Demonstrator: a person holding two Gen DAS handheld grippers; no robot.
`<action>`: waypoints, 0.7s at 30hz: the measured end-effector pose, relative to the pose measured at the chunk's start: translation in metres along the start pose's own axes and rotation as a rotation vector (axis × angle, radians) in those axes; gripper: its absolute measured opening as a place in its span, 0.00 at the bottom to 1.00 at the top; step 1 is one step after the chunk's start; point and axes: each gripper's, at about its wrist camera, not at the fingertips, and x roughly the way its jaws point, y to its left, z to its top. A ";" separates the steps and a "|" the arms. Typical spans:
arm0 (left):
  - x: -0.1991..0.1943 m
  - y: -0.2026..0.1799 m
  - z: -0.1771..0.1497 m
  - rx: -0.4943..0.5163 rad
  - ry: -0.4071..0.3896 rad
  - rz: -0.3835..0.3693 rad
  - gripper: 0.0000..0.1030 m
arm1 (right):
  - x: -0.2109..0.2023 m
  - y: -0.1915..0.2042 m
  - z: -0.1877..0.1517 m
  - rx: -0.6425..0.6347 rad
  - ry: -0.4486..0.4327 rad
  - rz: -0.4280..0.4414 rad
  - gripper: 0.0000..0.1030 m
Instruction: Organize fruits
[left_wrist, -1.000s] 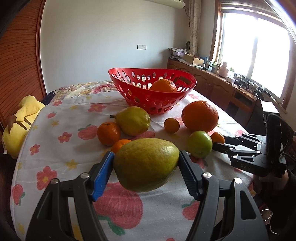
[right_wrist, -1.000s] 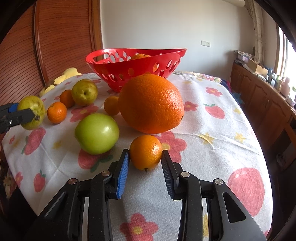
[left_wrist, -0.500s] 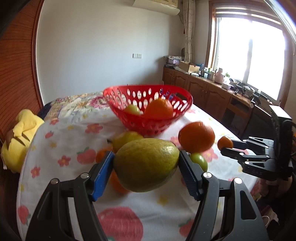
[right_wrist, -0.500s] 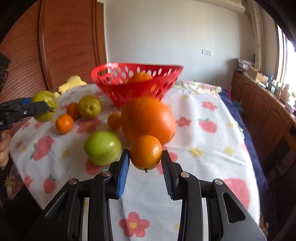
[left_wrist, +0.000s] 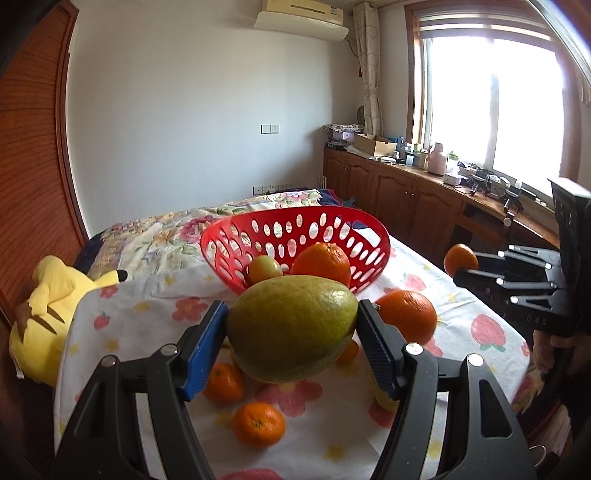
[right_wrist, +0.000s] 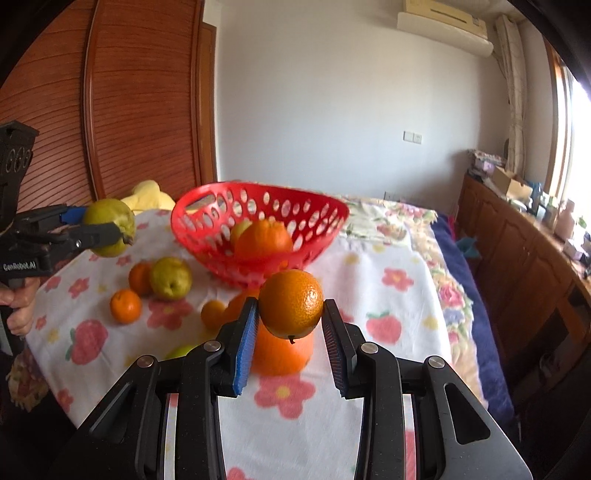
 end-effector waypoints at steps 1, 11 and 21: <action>0.003 0.000 0.003 0.005 0.001 0.003 0.67 | 0.002 -0.001 0.003 -0.004 -0.001 0.000 0.33; 0.045 0.006 0.029 0.026 0.020 0.011 0.67 | 0.046 -0.020 0.049 -0.040 0.014 0.036 0.33; 0.084 0.011 0.040 0.030 0.059 0.007 0.67 | 0.112 -0.030 0.074 -0.046 0.099 0.126 0.33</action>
